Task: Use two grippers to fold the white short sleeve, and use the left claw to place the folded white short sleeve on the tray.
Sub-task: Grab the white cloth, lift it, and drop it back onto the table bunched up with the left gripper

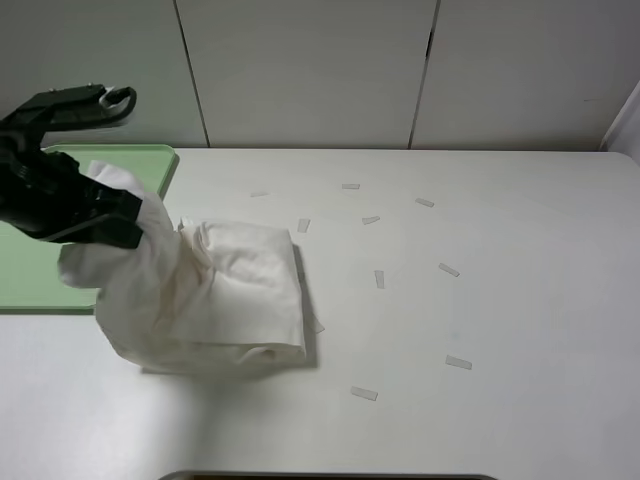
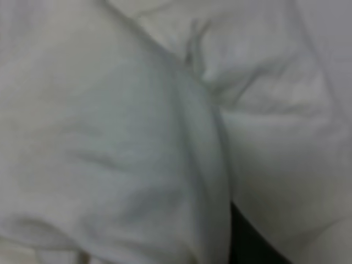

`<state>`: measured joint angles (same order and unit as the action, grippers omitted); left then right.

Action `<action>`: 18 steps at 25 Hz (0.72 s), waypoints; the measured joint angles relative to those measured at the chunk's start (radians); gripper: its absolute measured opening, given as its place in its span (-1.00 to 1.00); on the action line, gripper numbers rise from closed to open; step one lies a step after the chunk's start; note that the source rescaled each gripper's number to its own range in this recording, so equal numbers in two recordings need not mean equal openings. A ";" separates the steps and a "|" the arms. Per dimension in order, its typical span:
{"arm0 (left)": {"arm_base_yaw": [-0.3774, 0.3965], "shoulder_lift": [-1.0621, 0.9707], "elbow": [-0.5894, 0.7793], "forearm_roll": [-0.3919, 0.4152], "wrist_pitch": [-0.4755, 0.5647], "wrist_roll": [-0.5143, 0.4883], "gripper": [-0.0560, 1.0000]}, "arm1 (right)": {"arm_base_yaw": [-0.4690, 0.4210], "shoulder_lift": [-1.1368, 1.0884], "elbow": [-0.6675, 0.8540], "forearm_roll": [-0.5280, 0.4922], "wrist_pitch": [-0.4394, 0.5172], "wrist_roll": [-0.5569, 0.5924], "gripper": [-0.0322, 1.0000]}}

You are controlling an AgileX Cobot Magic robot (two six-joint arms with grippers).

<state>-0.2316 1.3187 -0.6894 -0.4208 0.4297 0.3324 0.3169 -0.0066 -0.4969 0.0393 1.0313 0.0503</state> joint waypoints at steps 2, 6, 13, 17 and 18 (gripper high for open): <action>-0.037 0.001 0.000 -0.032 -0.042 0.016 -0.67 | 0.000 0.000 0.000 0.000 0.000 0.000 1.00; -0.095 0.003 0.000 -0.050 -0.093 0.022 -0.67 | 0.000 0.000 0.000 0.000 0.000 0.000 1.00; -0.216 0.031 0.000 -0.104 -0.200 0.002 -0.67 | 0.000 0.000 0.000 0.000 0.000 0.000 1.00; -0.279 0.128 0.000 -0.153 -0.242 0.001 -0.67 | 0.000 0.000 0.000 0.000 0.000 0.000 1.00; -0.298 0.164 0.000 -0.167 -0.261 0.001 -0.67 | 0.000 0.000 0.000 0.000 0.000 0.000 1.00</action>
<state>-0.5293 1.4823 -0.6894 -0.5880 0.1688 0.3332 0.3169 -0.0066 -0.4969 0.0393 1.0313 0.0503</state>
